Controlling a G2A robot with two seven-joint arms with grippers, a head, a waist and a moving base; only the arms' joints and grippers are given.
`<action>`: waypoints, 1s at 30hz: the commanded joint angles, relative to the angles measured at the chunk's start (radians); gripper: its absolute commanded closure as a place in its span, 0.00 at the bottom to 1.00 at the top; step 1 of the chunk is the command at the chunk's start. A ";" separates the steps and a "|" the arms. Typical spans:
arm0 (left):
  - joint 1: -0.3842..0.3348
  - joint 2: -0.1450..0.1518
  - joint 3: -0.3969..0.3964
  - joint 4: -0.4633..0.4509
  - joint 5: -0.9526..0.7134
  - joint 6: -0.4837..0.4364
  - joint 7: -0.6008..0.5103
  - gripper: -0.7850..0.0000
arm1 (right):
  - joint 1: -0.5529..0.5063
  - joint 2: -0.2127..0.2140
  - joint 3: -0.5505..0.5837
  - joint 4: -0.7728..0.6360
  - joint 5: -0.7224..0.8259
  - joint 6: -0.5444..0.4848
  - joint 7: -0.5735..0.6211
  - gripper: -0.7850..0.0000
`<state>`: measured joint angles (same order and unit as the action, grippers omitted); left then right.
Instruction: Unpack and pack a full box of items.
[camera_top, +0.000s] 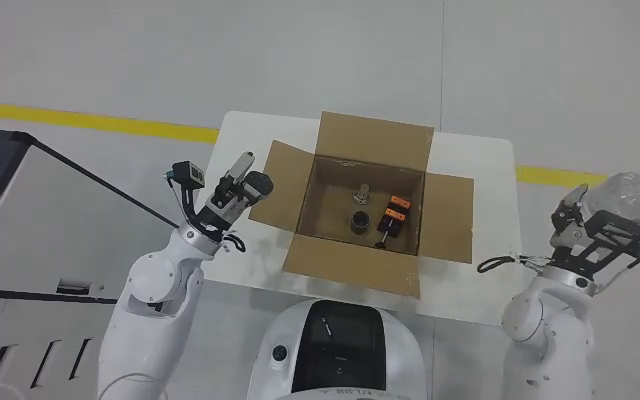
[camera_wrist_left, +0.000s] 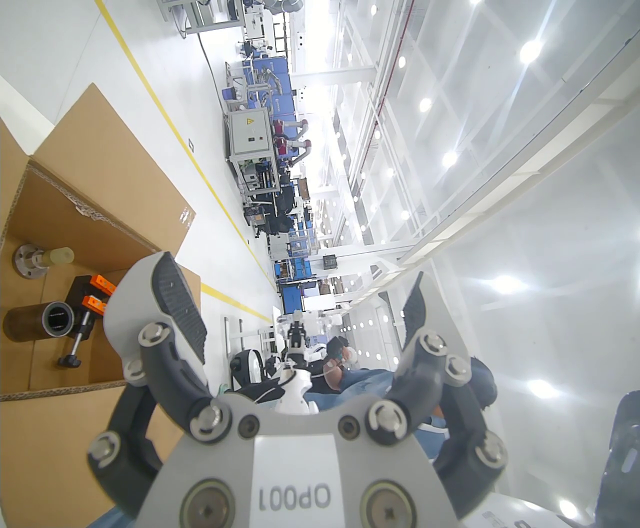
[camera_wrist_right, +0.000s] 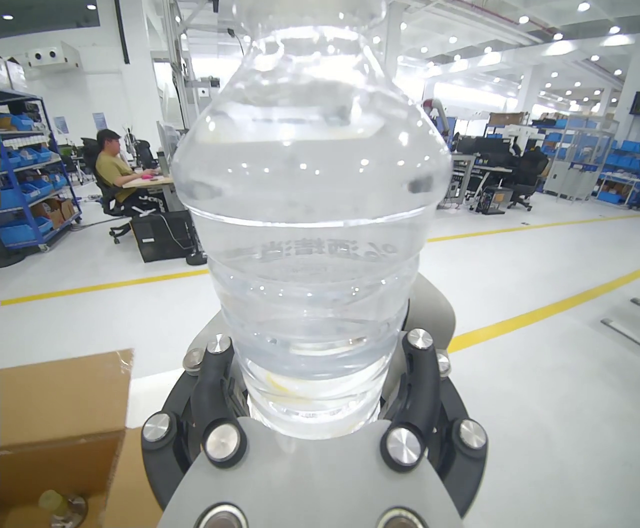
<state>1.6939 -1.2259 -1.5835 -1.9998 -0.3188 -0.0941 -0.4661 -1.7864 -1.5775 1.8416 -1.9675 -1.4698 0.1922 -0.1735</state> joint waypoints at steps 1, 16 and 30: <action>0.000 0.000 0.000 0.000 0.000 0.000 0.000 0.00 | 0.059 0.009 0.043 0.123 0.029 -0.048 0.043 1.00; 0.000 0.000 0.000 0.000 0.000 0.000 0.000 0.00 | 0.129 0.023 0.061 0.282 0.015 -0.136 -0.045 1.00; 0.000 0.000 0.000 0.000 0.000 0.000 0.000 0.00 | 0.474 0.109 0.121 1.011 -0.216 -0.368 -0.442 1.00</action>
<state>1.6939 -1.2259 -1.5835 -1.9998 -0.3188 -0.0941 -0.4661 -1.3468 -1.4739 1.9654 -1.0281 -1.6555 -0.2093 -0.6017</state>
